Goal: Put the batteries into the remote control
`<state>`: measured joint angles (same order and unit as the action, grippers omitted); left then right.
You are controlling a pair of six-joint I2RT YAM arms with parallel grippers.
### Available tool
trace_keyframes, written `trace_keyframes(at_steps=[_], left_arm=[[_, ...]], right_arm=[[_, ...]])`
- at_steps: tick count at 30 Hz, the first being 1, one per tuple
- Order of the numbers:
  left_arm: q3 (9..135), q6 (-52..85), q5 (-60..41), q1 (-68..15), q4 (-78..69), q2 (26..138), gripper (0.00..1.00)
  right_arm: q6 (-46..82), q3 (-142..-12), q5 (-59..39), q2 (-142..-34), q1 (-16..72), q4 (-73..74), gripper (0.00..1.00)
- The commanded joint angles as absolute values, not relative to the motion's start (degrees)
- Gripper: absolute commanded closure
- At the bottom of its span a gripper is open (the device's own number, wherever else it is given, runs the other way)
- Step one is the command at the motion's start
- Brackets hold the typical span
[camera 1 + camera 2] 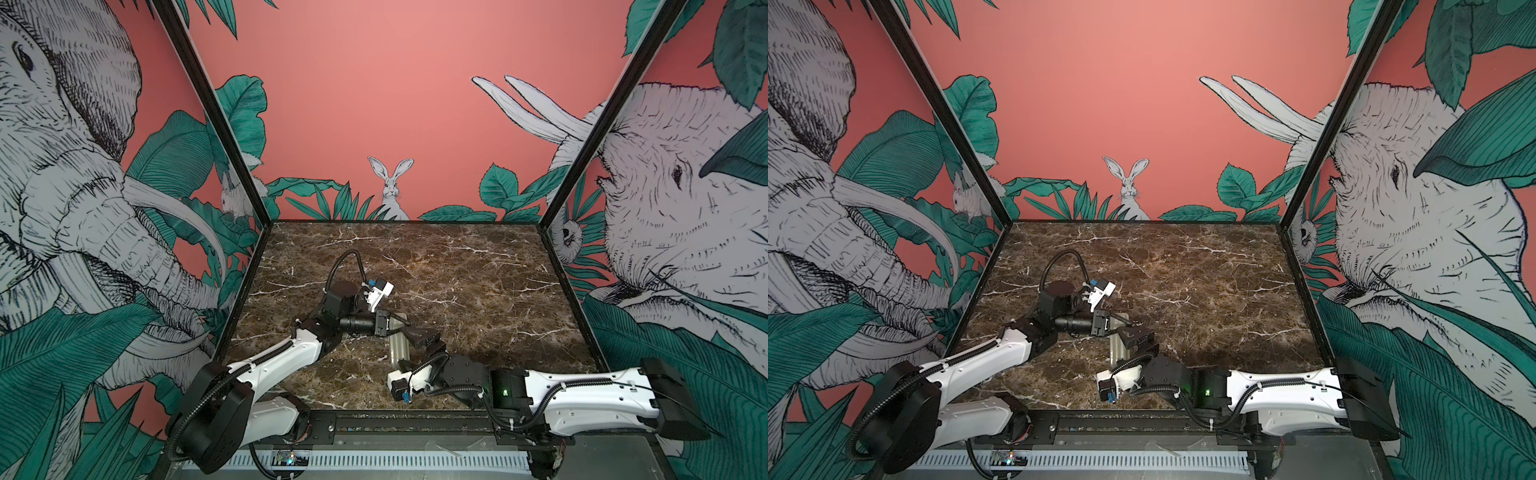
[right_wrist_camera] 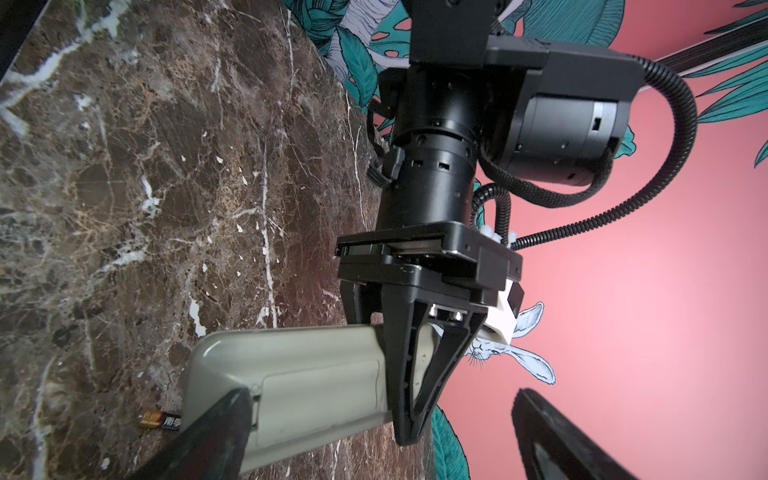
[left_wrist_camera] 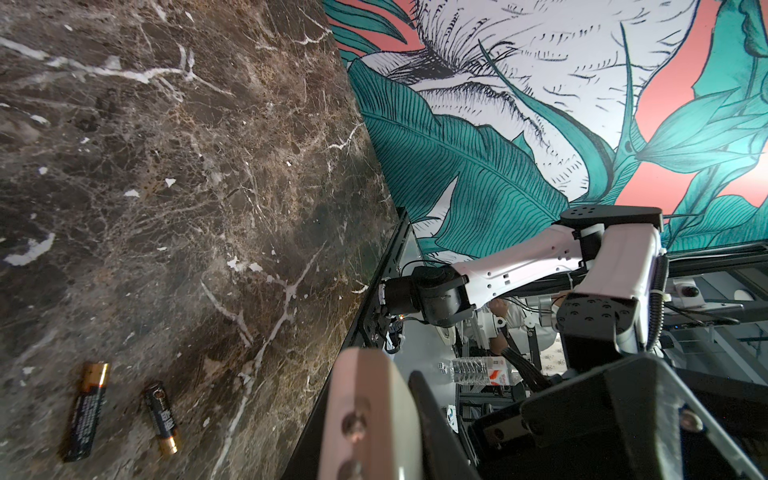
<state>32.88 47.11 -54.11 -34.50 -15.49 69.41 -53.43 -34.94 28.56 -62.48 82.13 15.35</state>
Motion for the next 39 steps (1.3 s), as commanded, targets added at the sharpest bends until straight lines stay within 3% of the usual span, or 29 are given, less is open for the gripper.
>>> trace_keyframes(at_steps=[1,39], left_arm=[[32.5,45.7,-61.0,-36.3,-8.9,68.6,1.00],[33.4,44.2,-59.2,-36.1,-5.9,67.9,1.00]], right_arm=[[-55.9,-36.1,38.4,-60.9,80.7,24.8,0.04],[-55.8,-35.3,39.3,-60.7,81.2,26.2,0.03]])
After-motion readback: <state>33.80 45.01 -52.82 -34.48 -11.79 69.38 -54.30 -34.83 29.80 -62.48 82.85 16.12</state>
